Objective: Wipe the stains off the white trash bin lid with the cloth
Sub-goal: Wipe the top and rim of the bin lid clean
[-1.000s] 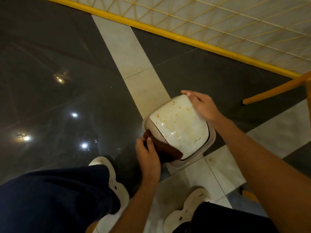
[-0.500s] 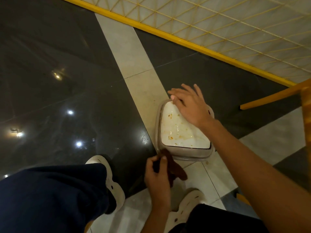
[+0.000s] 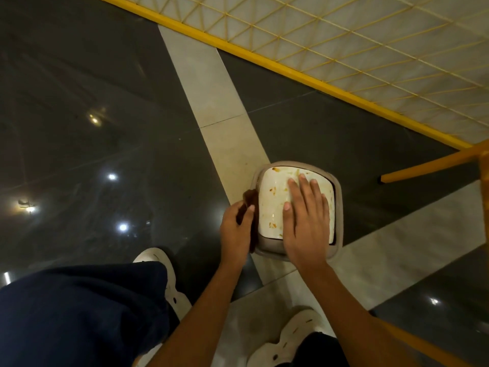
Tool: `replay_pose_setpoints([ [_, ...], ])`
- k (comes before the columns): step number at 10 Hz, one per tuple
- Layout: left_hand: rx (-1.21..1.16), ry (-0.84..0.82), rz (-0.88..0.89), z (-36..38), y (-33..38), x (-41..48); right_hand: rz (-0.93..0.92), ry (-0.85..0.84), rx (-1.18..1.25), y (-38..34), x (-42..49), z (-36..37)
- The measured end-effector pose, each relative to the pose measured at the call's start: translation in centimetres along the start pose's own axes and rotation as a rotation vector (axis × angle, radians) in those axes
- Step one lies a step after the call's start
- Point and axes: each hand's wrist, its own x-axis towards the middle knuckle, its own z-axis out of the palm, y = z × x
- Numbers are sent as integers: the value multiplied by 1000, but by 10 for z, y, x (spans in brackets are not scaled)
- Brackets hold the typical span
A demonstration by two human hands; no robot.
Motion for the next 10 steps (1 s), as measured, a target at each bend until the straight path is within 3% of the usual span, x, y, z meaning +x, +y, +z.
replay_pose_setpoints([
  [1,47,70,78,6,-3,9,-16,12,-16,0,0,1],
  [3,84,42,160,21,17,55,-16,20,-37,-1,1,1],
  [7,20,107,178,19,-8,26,-25,18,-58,0,0,0],
  [10,55,8,212,29,26,70,-9,14,-37,-2,2,-1],
])
